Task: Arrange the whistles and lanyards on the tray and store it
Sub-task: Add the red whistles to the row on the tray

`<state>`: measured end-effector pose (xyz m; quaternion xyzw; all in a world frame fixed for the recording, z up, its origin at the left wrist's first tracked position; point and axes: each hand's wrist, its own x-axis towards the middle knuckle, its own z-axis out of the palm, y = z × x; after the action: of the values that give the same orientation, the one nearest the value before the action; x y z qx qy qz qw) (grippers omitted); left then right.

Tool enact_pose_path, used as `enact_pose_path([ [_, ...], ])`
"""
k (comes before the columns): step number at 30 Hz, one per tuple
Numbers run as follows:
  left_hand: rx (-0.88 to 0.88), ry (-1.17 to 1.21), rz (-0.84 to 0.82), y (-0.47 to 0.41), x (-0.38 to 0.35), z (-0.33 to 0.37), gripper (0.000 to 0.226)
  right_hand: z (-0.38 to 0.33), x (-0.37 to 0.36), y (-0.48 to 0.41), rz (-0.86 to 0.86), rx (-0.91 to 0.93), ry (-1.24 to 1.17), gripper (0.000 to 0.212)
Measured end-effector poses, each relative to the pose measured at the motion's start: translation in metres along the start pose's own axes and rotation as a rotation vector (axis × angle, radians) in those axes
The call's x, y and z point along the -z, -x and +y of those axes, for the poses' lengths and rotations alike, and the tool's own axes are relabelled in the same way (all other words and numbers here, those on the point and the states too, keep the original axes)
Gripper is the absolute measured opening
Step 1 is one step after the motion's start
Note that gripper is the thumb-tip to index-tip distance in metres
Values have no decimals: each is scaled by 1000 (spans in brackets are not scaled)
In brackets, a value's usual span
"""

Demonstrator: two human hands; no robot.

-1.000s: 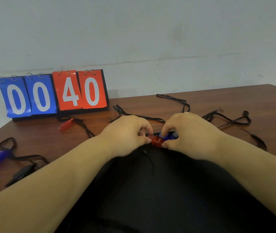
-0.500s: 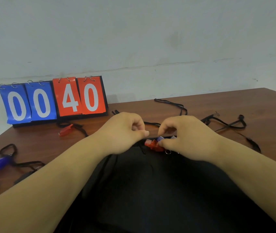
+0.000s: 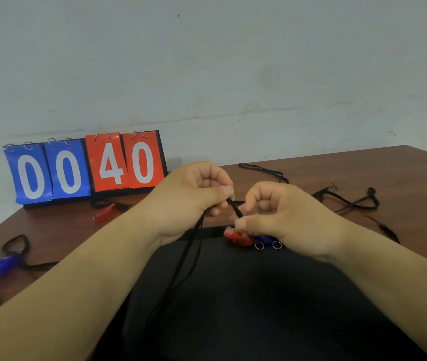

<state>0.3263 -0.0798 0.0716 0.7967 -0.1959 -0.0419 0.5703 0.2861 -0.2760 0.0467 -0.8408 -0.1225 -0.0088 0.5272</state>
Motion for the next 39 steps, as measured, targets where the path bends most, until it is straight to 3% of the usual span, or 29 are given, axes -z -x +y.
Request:
enact_pose_path([
  [3,3,3,2,-1,3,-1,8,-1,1,0,34,-2,-36,13],
  [9,77,-219,-54,0,23,5,6,-8,16,0,197,-28,-29,12],
  [13,126,-8,-94,2,32,13,8,-10,21,1,216,-77,-37,11],
  [18,15,545,-159,6,22,24,15,-13,19,5,-16,-165,-171,9],
  [21,-29,703,-153,7,14,26,17,-16,18,9,-159,-136,-295,6],
  [25,-76,813,-167,9,5,27,19,-14,17,11,-223,-93,-360,28],
  [28,-113,861,-178,11,1,30,19,-11,12,11,-264,-41,-403,9],
  [30,-134,899,-170,12,0,32,17,-10,10,11,-291,-39,-459,9],
  [34,-146,943,-146,13,-4,33,15,-7,3,12,-377,-50,-573,45],
  [39,-149,974,-146,12,-4,32,15,-7,-2,12,-471,-40,-643,30],
])
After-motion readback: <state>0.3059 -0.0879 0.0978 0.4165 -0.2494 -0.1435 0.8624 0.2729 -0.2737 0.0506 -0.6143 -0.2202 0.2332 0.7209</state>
